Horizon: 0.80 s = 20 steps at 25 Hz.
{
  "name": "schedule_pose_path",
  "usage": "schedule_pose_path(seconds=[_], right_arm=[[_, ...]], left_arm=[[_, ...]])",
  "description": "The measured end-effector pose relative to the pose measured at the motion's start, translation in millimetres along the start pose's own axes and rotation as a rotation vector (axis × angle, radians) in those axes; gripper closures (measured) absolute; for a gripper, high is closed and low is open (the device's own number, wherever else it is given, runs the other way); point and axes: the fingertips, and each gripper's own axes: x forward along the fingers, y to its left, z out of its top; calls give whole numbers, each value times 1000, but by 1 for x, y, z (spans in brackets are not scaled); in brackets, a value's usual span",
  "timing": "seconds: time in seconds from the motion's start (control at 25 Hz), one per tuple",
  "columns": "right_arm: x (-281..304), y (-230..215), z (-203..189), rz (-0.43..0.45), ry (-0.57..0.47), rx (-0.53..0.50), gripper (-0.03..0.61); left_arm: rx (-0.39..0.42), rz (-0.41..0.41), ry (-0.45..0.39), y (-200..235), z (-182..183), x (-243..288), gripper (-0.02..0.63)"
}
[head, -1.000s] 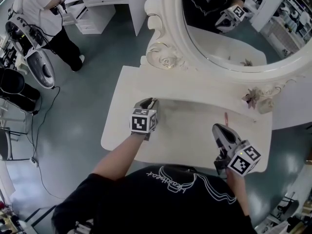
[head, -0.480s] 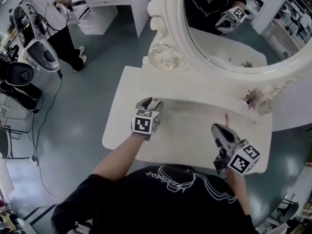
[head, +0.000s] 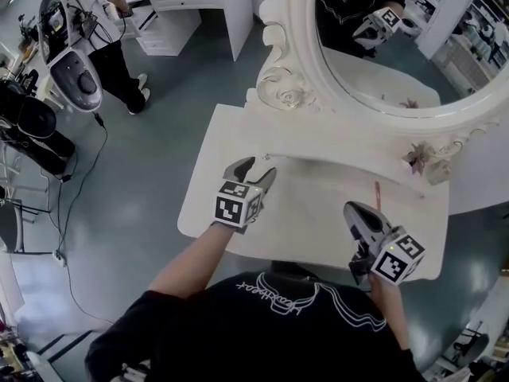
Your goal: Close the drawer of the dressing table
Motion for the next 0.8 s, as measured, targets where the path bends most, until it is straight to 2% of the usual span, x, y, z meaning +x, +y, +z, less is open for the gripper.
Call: schedule_pose_path(seconds=[0.28,0.48,0.64,0.8], right_arm=[[11,38,-4,66,0,-36,575],[17,69,-9,115,-4,-61,575],[24,89,-17,138,10,-74,575],[22,109,-13,169,-22,-93,575]], left_arm=[[2,-185,-60,-42,31,-72,380],[12,-254,-116,-62,47,-117,497],[-37,-298,-156,-74,55,-146,545],[-51,-344,-199,-90,60,-167,602]])
